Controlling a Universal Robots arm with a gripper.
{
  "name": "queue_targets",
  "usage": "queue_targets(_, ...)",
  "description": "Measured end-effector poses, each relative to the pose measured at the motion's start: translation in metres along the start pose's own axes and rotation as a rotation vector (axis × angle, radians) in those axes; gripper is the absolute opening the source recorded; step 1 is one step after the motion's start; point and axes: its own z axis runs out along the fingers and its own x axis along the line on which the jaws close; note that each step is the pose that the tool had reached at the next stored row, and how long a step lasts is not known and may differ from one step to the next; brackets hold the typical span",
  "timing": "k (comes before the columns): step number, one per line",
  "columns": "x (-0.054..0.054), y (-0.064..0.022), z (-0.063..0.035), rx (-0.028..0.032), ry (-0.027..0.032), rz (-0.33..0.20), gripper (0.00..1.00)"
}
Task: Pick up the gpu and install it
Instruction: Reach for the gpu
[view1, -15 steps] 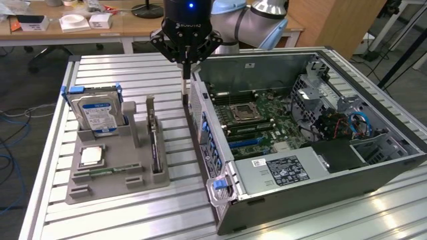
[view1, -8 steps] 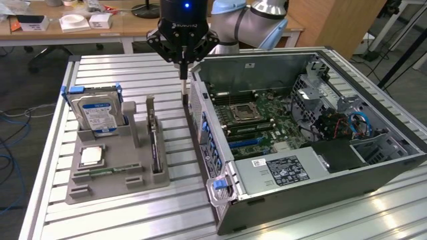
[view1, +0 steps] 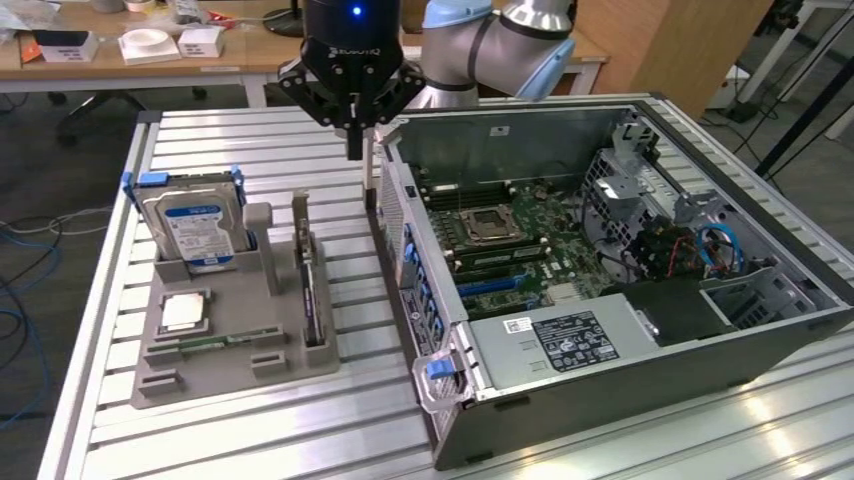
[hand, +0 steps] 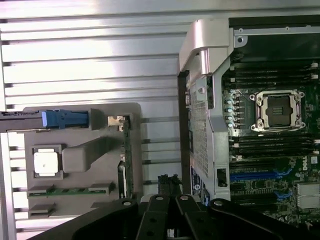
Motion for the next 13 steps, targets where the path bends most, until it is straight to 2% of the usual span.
queue_targets(13,0.014,-0.0011,0.0008,0.0000,0.0000,0.000,0.11)
